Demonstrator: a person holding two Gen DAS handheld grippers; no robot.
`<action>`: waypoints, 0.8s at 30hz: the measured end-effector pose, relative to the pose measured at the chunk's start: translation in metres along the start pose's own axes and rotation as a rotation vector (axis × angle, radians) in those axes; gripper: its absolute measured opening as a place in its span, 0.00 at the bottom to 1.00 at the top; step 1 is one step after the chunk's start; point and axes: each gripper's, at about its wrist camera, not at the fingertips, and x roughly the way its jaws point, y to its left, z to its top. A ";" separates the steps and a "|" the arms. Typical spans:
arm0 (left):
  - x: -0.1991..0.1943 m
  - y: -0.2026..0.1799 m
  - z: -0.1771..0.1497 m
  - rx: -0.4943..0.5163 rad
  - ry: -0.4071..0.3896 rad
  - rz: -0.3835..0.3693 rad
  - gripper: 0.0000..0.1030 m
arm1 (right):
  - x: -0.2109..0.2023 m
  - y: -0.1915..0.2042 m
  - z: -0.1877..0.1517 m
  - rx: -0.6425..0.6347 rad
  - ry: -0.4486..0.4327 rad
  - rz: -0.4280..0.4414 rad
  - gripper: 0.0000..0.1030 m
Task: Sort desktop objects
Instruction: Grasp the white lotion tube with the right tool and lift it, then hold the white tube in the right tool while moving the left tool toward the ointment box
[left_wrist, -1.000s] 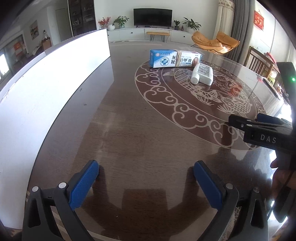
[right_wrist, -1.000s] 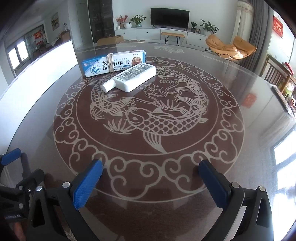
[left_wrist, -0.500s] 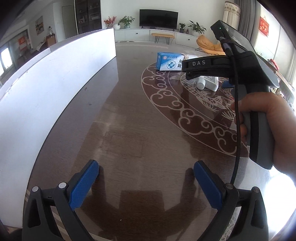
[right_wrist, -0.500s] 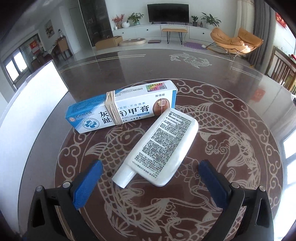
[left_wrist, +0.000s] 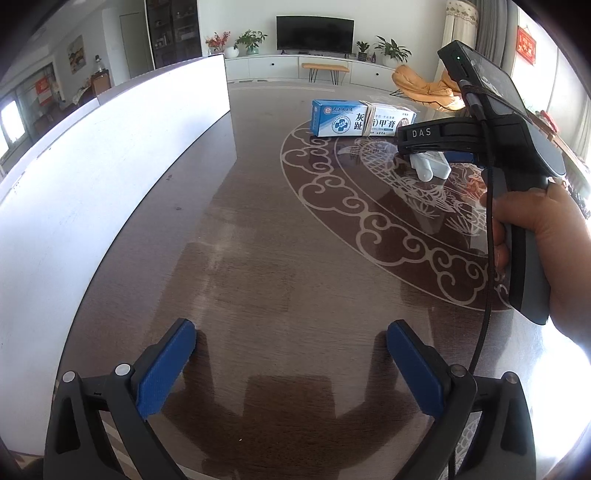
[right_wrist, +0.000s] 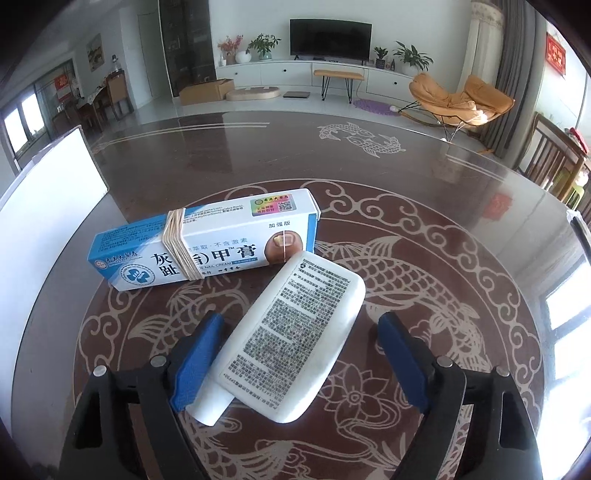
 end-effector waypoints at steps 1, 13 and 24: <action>0.000 0.000 0.000 0.000 0.000 0.000 1.00 | -0.002 -0.002 -0.002 -0.004 -0.011 0.001 0.63; 0.000 0.000 0.000 0.000 0.000 0.000 1.00 | -0.035 -0.032 -0.045 -0.032 -0.029 0.024 0.51; 0.000 -0.001 -0.001 0.000 -0.001 0.002 1.00 | -0.102 -0.078 -0.133 -0.038 -0.030 0.020 0.51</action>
